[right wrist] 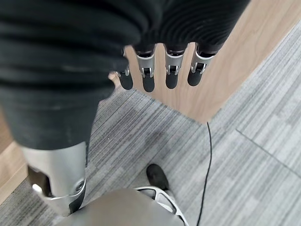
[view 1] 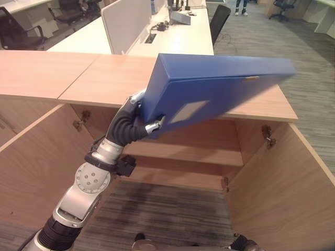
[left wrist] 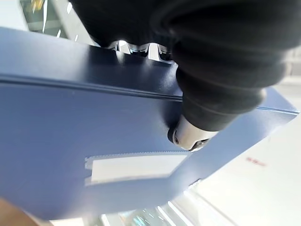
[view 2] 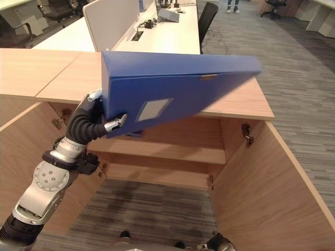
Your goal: Put the empty folder in the office cabinet
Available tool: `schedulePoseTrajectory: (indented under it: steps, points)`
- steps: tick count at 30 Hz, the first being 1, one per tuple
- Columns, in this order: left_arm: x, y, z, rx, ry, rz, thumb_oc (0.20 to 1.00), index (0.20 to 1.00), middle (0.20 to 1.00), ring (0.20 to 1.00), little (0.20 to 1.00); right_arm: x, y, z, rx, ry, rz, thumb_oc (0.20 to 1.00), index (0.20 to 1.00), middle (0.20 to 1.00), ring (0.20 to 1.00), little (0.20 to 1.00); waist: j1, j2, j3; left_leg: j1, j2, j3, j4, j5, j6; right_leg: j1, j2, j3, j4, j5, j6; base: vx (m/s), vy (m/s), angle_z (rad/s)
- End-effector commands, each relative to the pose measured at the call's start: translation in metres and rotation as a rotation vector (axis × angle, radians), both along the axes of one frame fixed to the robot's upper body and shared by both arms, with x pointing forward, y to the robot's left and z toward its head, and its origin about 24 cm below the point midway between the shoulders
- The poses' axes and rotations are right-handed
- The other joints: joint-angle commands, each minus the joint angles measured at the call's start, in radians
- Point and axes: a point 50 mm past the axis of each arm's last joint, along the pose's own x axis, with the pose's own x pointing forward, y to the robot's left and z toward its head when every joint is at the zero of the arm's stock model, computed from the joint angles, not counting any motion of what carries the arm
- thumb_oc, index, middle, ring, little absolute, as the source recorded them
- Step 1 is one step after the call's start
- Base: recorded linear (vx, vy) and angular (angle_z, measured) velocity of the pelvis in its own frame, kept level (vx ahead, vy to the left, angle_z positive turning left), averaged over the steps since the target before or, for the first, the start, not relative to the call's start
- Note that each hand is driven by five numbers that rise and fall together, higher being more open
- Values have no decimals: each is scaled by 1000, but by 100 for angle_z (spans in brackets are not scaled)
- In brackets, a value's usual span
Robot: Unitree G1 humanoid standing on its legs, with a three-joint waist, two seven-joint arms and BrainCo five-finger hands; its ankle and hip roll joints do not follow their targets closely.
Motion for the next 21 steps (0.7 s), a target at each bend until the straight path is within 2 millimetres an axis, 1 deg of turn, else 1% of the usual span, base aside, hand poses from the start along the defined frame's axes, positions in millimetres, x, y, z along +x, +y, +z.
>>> schedulePoseTrajectory:
  steps: [1, 9, 13, 14, 15, 16, 17, 18, 19, 21]
  points:
    - [-10, 3, 20, -140, -57, -85, 200, 200, 200, 200, 200, 6, 16, -2, 46, 35, 46, 1000, 1000, 1000, 1000, 1000, -15, -44, -15, -46, 27, -13, 70, -21, -4, 52, -17, 54, 8, -110, 24, 0, 0, 0]
    - [-9, 4, 10, -168, 8, -92, 200, 200, 200, 200, 200, 4, 14, -2, 49, 47, 42, 1000, 1000, 1000, 1000, 1000, -11, -47, -13, -45, 29, -13, 72, -21, -4, 58, -12, 55, 8, -115, 20, 0, 0, 0]
    - [-6, 7, 0, -151, 58, -62, 200, 200, 200, 200, 200, 2, 14, -3, 56, 53, 28, 1000, 1000, 1000, 1000, 1000, -7, -48, -11, -45, 30, -15, 74, -21, -3, 60, -11, 55, 8, -116, 19, 0, 0, 0]
    - [-5, 9, -11, -136, 112, -41, 200, 200, 200, 200, 200, 6, 15, -2, 72, 32, -2, 1000, 1000, 1000, 1000, 1000, -5, -46, -10, -45, 30, -14, 77, -22, -2, 61, -11, 56, 8, -115, 18, 0, 0, 0]
    - [-4, 11, -18, -126, 141, -30, 200, 200, 200, 200, 200, 9, 16, -2, 88, 13, -30, 1000, 1000, 1000, 1000, 1000, -3, -45, -9, -45, 30, -13, 78, -22, -2, 61, -11, 57, 8, -114, 18, 0, 0, 0]
    - [-6, 15, -32, -106, 216, -17, 200, 200, 200, 200, 200, 21, 19, 1, 130, -50, -94, 1000, 1000, 1000, 1000, 1000, 2, -43, -6, -42, 32, -12, 82, -26, -3, 64, -10, 61, 8, -115, 17, 0, 0, 0]
    - [-6, 15, -32, -106, 216, -17, 200, 200, 200, 200, 200, 21, 19, 1, 130, -50, -94, 1000, 1000, 1000, 1000, 1000, 0, -44, -9, -47, 30, -13, 80, -21, -1, 59, -12, 59, 8, -112, 17, 0, 5, -6]
    - [-7, 18, -49, -97, 300, -4, 200, 200, 200, 200, 200, 32, 21, 5, 175, -109, -151, 1000, 1000, 1000, 1000, 1000, 0, -42, -6, -45, 30, -10, 81, -22, 0, 59, -12, 63, 8, -111, 16, -2, 7, -5]
    - [-9, 21, -52, -85, 318, 4, 200, 200, 200, 200, 200, 36, 22, 6, 187, -134, -166, 1000, 1000, 1000, 1000, 1000, 2, -41, -4, -42, 32, -8, 83, -26, -2, 62, -10, 65, 8, -113, 16, -4, 6, -6]
    - [-14, 29, -69, -50, 405, 32, 200, 200, 200, 200, 200, 48, 22, 11, 230, -202, -225, 1000, 1000, 1000, 1000, 1000, 4, -40, -2, -43, 33, -7, 83, -24, -2, 61, -9, 68, 8, -112, 16, -6, -1, -4]
